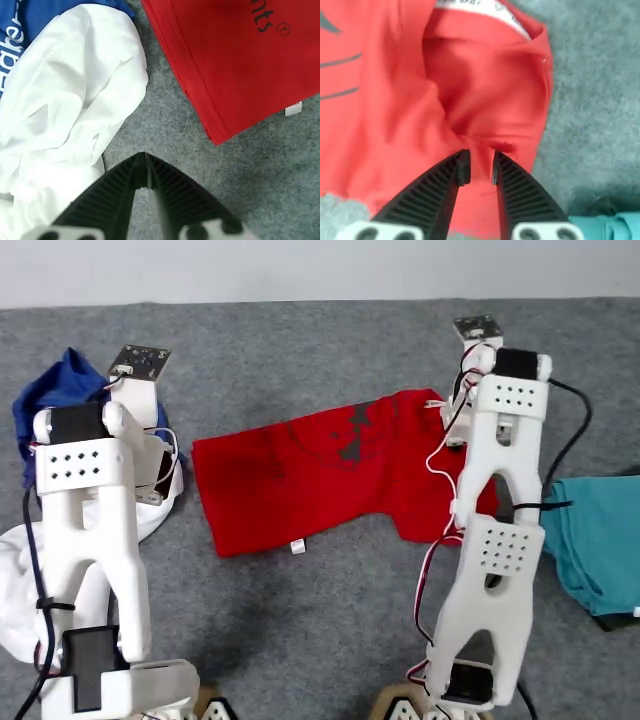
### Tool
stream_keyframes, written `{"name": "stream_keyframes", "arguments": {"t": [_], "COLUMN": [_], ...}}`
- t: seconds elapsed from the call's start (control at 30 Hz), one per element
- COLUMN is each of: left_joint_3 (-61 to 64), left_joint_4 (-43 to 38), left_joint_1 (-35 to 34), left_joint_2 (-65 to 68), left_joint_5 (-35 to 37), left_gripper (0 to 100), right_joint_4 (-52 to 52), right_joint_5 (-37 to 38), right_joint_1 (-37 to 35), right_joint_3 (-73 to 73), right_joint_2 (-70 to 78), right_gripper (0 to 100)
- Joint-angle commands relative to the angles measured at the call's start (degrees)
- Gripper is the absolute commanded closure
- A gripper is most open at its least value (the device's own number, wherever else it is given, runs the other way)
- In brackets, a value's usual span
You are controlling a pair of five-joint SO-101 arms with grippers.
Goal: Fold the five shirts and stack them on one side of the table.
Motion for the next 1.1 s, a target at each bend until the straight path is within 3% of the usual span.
{"name": "stream_keyframes", "arguments": {"t": [0.0, 0.27, 0.6, 1.07], "left_joint_3": [-0.22, -0.22, -0.22, -0.22], "left_joint_4": [-0.09, -0.09, -0.09, -0.09], "left_joint_1": [0.53, 0.53, 0.44, 0.44], "left_joint_2": [-2.29, -2.29, -2.29, -2.29], "left_joint_5": [0.26, 0.26, 0.26, 0.18], "left_gripper": [100, 100, 100, 100], "right_joint_4": [2.24, 1.71, -0.04, -4.0], "right_joint_5": [-0.35, -0.62, -0.79, -0.7], "right_joint_1": [1.01, 3.74, 8.48, 7.43], "right_joint_3": [7.03, 22.95, 23.65, 23.65], "right_joint_2": [-9.71, -20.26, -11.91, -9.27], "right_gripper": [91.6, 91.6, 91.3, 86.3]}}
